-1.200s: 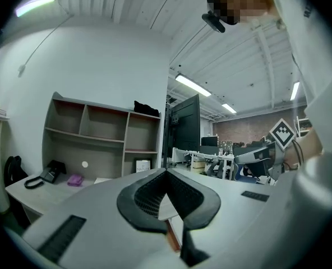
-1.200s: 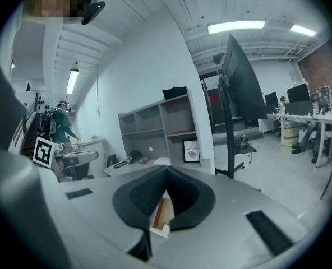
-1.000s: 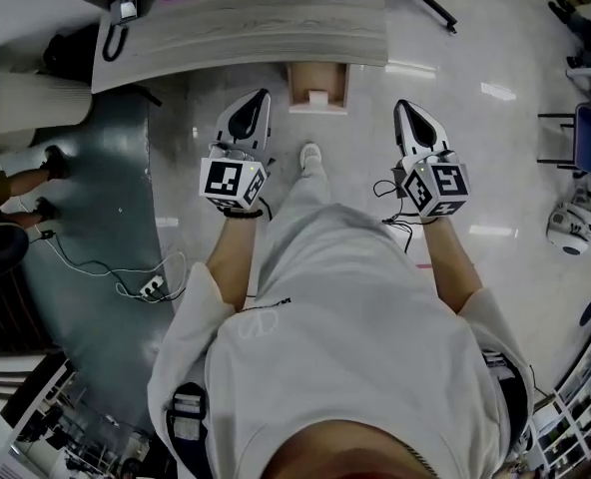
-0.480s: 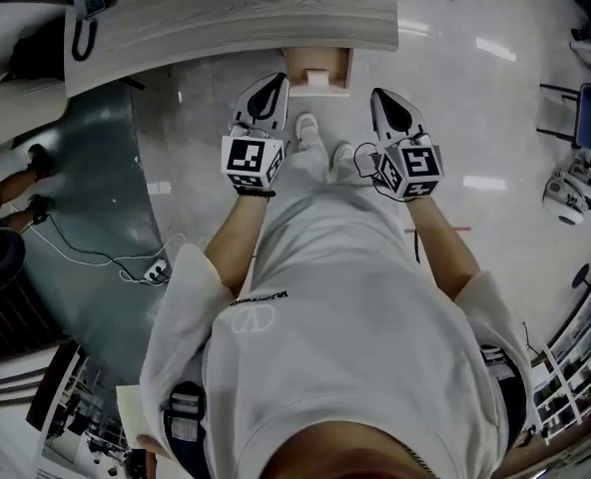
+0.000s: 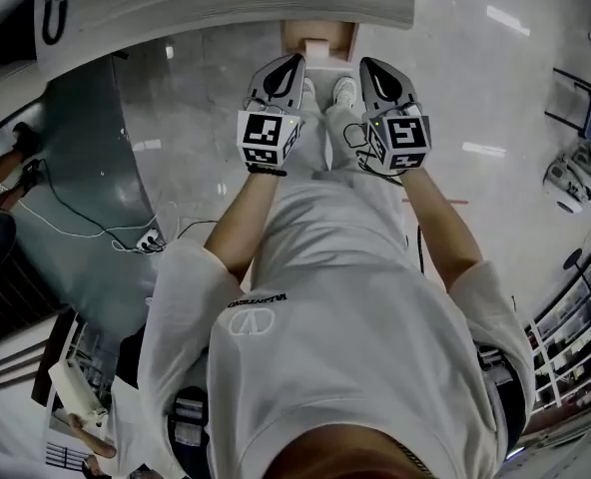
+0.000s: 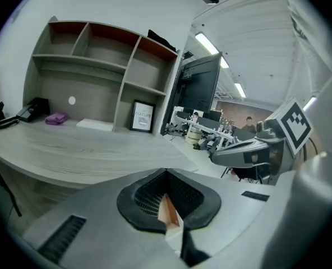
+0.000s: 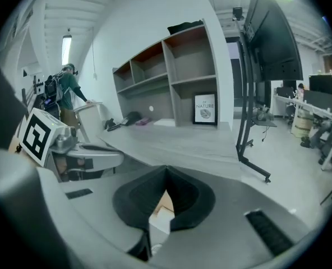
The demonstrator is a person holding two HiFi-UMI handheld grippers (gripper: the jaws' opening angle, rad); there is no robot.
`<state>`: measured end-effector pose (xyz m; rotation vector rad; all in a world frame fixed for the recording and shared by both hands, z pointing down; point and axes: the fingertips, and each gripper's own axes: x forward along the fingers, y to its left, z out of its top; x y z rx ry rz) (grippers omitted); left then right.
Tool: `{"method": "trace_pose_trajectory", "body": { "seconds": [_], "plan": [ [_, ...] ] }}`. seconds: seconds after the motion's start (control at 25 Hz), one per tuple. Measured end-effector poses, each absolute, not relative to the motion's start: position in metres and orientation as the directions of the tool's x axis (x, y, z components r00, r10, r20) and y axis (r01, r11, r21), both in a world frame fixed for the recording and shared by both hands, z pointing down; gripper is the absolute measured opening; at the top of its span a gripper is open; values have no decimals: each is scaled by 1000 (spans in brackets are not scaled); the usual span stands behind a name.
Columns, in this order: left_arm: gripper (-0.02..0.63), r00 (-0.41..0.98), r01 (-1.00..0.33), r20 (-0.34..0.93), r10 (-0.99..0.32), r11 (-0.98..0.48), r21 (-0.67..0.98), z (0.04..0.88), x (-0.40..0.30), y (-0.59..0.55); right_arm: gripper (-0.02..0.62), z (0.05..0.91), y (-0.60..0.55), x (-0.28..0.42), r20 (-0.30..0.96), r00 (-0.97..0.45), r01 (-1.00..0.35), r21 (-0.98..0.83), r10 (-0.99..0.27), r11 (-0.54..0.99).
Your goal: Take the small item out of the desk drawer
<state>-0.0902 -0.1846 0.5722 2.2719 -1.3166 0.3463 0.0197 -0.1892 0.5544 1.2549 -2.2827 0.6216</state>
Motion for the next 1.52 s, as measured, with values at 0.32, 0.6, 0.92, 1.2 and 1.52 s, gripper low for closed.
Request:
{"method": "trace_pose_trajectory", "body": {
  "seconds": [0.32, 0.6, 0.92, 1.2, 1.52],
  "plan": [
    [32, 489, -873, 530, -693, -393, 290, 646, -67, -186, -2, 628, -203, 19, 618, -502, -850, -223, -605, 477],
    [101, 470, -882, 584, -662, -336, 330, 704, -50, -188, -2, 681, -203, 26, 636, -511, -851, -276, -578, 448],
    [227, 459, -888, 645, -611, -305, 343, 763, -29, -194, -2, 719, -198, 35, 649, -505, -857, -302, -569, 418],
    [389, 429, -903, 703, -567, -262, 340, 814, -22, -193, -2, 749, -195, 47, 659, -500, -862, -318, -562, 393],
    [428, 387, -922, 740, -550, -224, 315, 847, -21, -196, -2, 774, -188, 56, 665, -482, -875, -328, -570, 357]
  ]
}}
